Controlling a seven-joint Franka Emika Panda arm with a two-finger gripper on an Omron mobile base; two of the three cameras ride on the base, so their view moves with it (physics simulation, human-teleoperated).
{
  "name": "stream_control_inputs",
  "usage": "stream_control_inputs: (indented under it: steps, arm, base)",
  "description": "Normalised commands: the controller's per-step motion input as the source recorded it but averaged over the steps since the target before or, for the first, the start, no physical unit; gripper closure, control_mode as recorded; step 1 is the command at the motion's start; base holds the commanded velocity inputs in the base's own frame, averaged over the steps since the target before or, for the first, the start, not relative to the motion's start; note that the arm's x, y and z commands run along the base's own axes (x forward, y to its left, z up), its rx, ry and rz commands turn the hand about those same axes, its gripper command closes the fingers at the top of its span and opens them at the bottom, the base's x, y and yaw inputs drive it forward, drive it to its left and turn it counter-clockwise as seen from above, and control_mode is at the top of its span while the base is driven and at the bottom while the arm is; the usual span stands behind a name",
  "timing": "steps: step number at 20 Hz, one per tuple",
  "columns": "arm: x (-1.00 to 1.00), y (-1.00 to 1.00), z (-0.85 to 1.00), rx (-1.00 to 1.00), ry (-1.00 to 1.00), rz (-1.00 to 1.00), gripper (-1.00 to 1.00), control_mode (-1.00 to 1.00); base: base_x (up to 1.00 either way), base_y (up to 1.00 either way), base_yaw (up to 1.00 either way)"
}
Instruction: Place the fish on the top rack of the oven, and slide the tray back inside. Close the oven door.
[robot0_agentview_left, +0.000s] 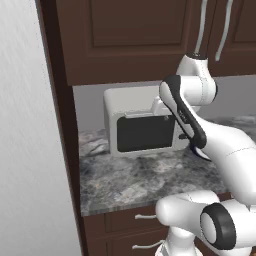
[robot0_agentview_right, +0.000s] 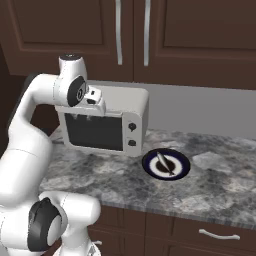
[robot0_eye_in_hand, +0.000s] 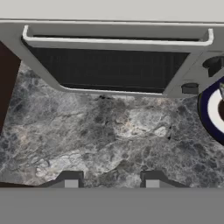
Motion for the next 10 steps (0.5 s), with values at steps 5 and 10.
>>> stream_control_inputs:
  steps: [5, 10]
  arm:
    - [-0.09, -0.25, -0.14, 0.01, 0.0, 0.0, -1.0, -1.0]
    - [-0.35, -0.84, -0.18, 0.07, 0.0, 0.0, -1.0, -1.0]
  base:
    - [0.0, 0.0, 0.0]
    - [0.0, 0.0, 0.0]
